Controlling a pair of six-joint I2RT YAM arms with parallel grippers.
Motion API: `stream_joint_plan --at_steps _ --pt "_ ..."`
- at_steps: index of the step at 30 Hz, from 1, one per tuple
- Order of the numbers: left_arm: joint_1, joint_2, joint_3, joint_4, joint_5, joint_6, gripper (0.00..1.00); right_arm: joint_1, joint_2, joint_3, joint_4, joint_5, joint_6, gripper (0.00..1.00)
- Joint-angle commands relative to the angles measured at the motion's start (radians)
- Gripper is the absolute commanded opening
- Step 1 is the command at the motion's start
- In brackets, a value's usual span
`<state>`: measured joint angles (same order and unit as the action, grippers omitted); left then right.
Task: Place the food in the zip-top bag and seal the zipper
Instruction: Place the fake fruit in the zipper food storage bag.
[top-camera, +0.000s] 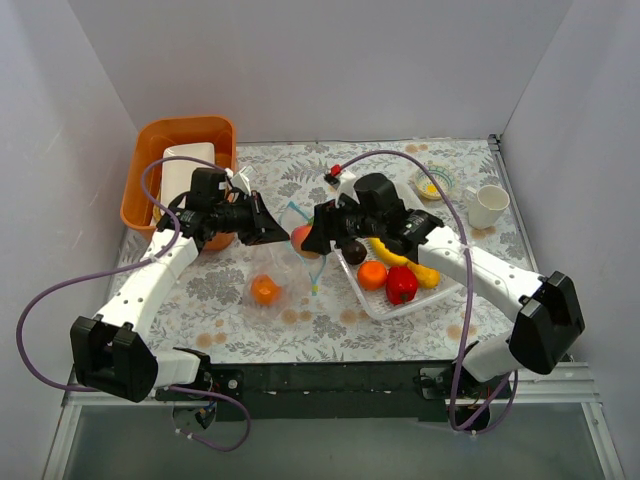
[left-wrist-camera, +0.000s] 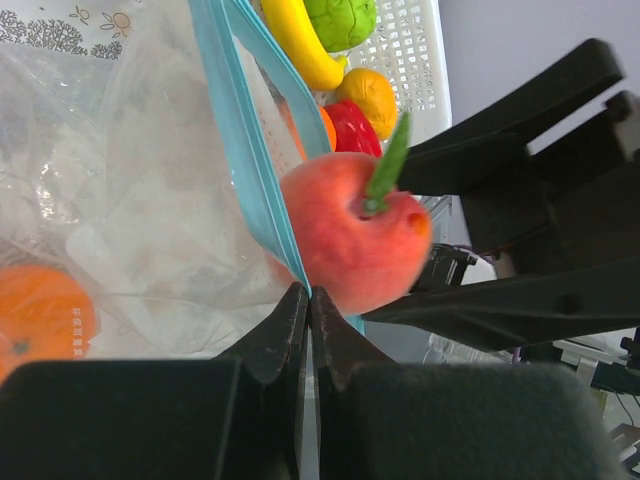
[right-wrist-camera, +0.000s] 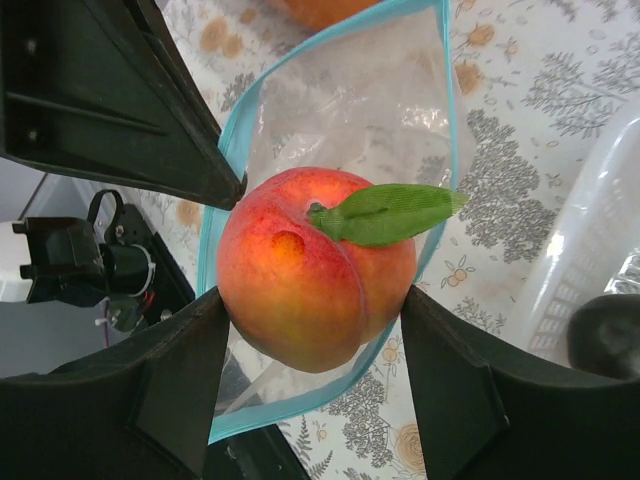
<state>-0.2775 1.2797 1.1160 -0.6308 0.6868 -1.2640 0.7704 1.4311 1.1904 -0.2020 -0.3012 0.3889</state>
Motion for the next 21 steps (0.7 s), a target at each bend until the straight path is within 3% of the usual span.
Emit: stream_joint_plan --at_steps 1,4,7,11,14,19,21 --pt "-0.002 -0.01 0.062 -0.013 0.03 0.006 0.0 0.026 0.037 0.063 0.05 -0.03 0.004 0.26" --pt "-0.002 -0.01 0.077 -0.018 0.031 0.005 0.0 0.036 0.054 0.081 0.02 -0.009 -0.015 0.34" --pt "-0.002 -0.016 0.093 -0.023 0.028 -0.001 0.0 0.038 0.055 0.094 0.001 -0.001 -0.03 0.58" --pt "-0.002 -0.017 0.116 -0.033 0.02 -0.006 0.0 0.038 0.046 0.107 -0.028 0.042 -0.042 0.77" --pt "-0.002 -0.016 0.131 -0.044 0.017 -0.005 0.0 0.04 0.025 0.117 -0.028 0.066 -0.045 0.98" --pt "-0.002 -0.022 0.137 -0.063 0.008 -0.001 0.0 0.036 -0.023 0.129 -0.042 0.12 -0.042 0.98" --pt "-0.002 -0.023 0.136 -0.066 -0.001 0.002 0.0 0.036 -0.07 0.117 -0.053 0.216 -0.039 0.98"
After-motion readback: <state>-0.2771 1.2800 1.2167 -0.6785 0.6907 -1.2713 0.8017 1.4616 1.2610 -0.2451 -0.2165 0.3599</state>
